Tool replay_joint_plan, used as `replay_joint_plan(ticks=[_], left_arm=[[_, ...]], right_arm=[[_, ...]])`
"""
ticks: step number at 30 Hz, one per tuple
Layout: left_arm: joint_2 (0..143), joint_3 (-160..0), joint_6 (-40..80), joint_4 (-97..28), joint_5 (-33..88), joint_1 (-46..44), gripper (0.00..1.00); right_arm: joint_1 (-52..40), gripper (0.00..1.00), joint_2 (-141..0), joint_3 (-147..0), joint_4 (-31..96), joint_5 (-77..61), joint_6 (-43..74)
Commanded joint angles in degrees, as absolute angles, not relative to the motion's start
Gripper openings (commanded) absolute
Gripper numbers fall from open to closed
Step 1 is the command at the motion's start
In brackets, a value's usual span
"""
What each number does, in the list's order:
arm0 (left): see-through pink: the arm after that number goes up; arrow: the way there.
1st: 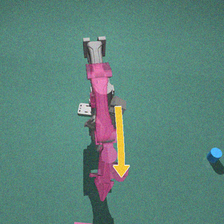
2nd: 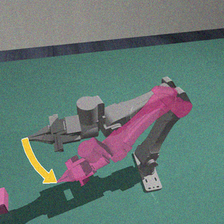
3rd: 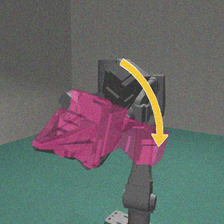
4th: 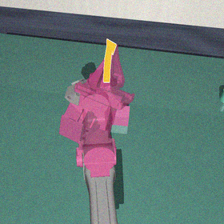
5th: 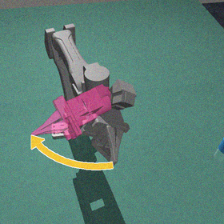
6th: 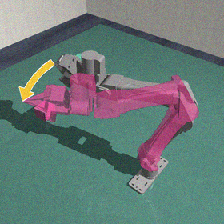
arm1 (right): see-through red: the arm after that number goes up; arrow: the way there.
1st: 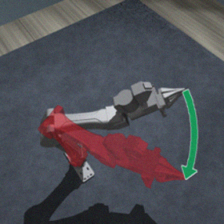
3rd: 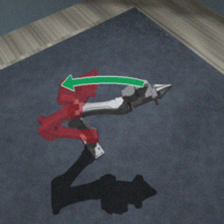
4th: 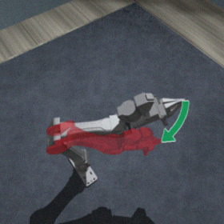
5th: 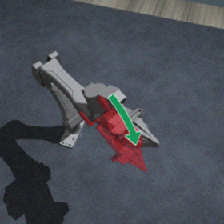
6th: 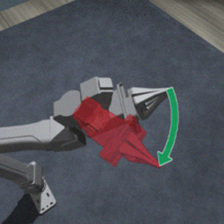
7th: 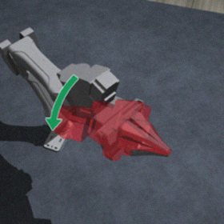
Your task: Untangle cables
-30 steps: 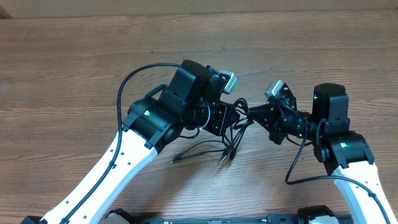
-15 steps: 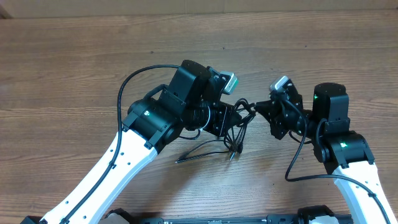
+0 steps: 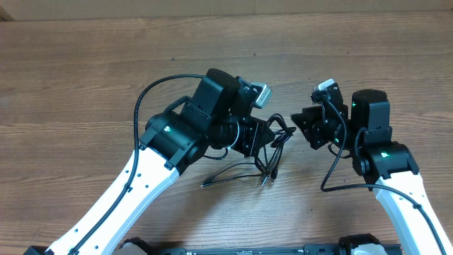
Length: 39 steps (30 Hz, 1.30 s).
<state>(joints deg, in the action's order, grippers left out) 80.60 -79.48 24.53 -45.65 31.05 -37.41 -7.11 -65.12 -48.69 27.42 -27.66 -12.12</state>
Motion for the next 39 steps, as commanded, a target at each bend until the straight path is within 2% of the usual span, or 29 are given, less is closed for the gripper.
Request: replay_joint_plan(ticks=[1, 2, 4, 11, 15, 23, 28, 30, 33, 39], left_arm=[[80.27, -80.42, 25.34, -45.65, 27.88, -37.08, 0.04], [80.27, -80.42, 25.36, -45.65, 27.92, -37.04, 0.04], [80.27, -80.42, 25.36, -45.65, 27.94, -37.04, 0.04], [80.25, -80.42, 25.34, -45.8, 28.58, -36.12, 0.04], [80.25, -80.42, 25.41, -45.76, 33.39, -33.15, 0.04], [80.25, -80.42, 25.98, -43.16, 44.51, -30.2, 0.04], [80.27, -80.42, 27.49, -42.59, 44.84, -31.18, 0.04], [80.27, -80.42, 27.53, -42.5, 44.86, -31.99, 0.04], [80.27, -80.42, 28.58, -42.46, 44.86, -32.29, 0.04], [80.27, -80.42, 28.58, -41.78, 45.06, -33.87, 0.04]], right_arm=[[-7.03, 0.71, -63.13, -49.91, 25.32, -35.68, -12.01], [-7.03, 0.76, -62.57, -49.91, 24.86, -36.32, -12.03], [-7.03, 0.8, -62.17, -49.91, 24.75, -36.45, -12.03], [-7.03, 0.79, -62.02, -49.91, 25.23, -47.27, -19.4], [-7.03, 0.79, -61.87, -49.91, 26.85, -53.36, -25.36], [-7.03, 0.83, -61.89, -49.89, 28.53, -53.43, -30.55], [-7.03, 0.85, -61.89, -49.91, 28.14, -49.12, -30.5], [-7.03, 0.91, -61.89, -49.89, 28.1, -46.5, -30.5], [-7.03, 0.94, -61.89, -49.89, 27.7, -44.53, -30.48], [-7.03, 0.92, -62.48, -49.91, 25.98, -44.36, -30.26]])
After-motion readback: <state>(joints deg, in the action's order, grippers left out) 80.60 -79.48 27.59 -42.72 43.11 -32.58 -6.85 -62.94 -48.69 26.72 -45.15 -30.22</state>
